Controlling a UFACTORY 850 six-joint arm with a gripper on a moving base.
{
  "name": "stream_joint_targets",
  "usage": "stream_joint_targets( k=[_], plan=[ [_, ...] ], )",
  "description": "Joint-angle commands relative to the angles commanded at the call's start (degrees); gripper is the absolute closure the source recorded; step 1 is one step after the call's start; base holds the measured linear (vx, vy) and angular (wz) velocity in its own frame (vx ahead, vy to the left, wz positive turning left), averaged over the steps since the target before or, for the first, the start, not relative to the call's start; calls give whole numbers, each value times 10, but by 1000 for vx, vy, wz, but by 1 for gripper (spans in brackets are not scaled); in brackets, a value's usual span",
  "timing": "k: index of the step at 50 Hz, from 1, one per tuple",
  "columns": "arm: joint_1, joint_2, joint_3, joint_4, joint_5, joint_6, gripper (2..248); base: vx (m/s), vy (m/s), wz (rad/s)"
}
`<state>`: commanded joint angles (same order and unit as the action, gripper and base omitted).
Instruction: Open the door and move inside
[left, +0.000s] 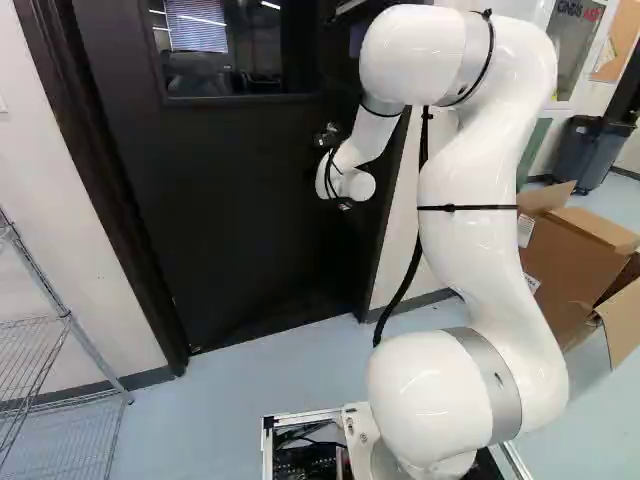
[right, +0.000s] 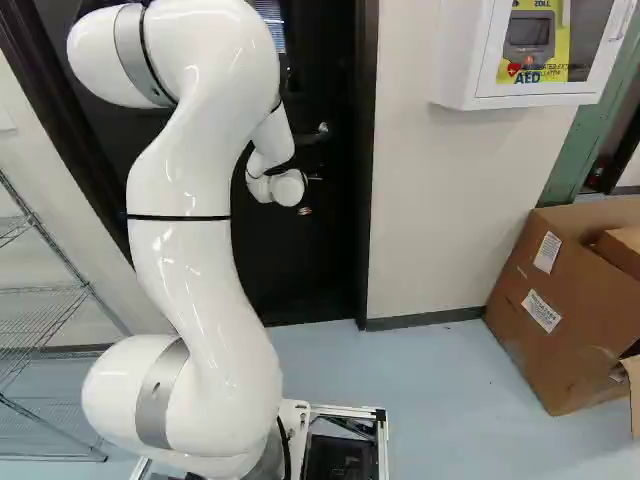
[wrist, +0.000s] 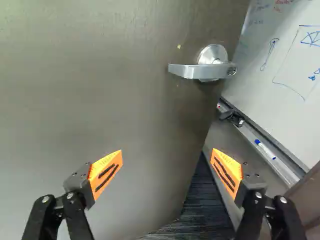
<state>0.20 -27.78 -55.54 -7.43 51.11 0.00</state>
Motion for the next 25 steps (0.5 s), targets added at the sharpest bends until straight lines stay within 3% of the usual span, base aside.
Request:
stream_joint_targets(
  k=[25],
  plan=[
    [0,66,83,42,0,0,3,0,0,0]
  ],
)
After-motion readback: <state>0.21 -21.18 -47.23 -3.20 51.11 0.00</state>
